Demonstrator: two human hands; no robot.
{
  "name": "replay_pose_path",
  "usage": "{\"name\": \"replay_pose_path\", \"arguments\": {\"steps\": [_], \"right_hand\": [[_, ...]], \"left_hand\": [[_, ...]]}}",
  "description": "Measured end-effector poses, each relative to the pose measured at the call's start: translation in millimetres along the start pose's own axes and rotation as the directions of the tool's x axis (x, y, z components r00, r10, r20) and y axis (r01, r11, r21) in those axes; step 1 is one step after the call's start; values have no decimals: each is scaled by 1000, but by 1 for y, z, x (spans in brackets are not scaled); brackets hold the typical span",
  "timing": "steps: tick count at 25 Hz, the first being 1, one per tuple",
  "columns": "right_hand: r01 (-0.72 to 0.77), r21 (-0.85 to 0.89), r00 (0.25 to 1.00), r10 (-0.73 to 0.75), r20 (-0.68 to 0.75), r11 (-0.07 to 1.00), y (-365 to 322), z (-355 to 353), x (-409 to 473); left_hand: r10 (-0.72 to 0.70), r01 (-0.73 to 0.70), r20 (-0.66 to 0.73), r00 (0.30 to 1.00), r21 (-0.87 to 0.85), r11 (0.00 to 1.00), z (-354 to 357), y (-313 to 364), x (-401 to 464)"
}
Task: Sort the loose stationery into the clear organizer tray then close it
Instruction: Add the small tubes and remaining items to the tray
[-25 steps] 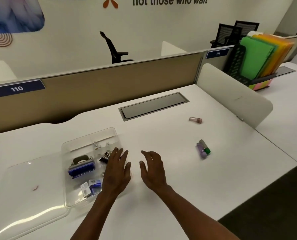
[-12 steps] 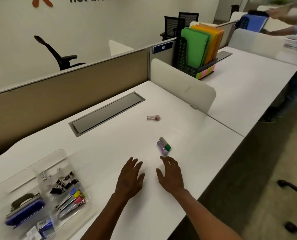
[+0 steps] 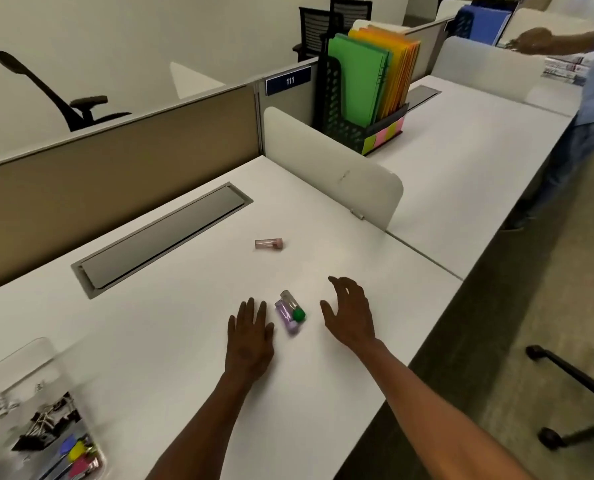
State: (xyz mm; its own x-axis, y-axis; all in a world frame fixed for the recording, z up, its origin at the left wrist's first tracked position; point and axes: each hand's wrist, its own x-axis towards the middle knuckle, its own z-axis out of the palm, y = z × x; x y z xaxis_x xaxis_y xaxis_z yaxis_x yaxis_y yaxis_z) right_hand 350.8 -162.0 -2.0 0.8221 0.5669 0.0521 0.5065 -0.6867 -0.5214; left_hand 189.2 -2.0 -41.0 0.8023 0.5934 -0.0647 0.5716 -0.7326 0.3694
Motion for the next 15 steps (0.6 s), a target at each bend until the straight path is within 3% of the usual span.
{"name": "replay_pose_path", "arguments": {"steps": [6, 11, 15], "right_hand": [[-12, -286, 995, 40, 94, 958, 21, -31, 107], [-101, -410, 945, 217, 247, 906, 24, -45, 180], [-11, -543, 903, 241, 355, 840, 22, -48, 216]], "left_hand": [[-38, 39, -180, 983, 2, 999, 12, 4, 6], [-65, 69, -176, 982, 18, 997, 18, -1, 12], [-65, 68, -196, 978, 9, 998, 20, -2, 13]]}}
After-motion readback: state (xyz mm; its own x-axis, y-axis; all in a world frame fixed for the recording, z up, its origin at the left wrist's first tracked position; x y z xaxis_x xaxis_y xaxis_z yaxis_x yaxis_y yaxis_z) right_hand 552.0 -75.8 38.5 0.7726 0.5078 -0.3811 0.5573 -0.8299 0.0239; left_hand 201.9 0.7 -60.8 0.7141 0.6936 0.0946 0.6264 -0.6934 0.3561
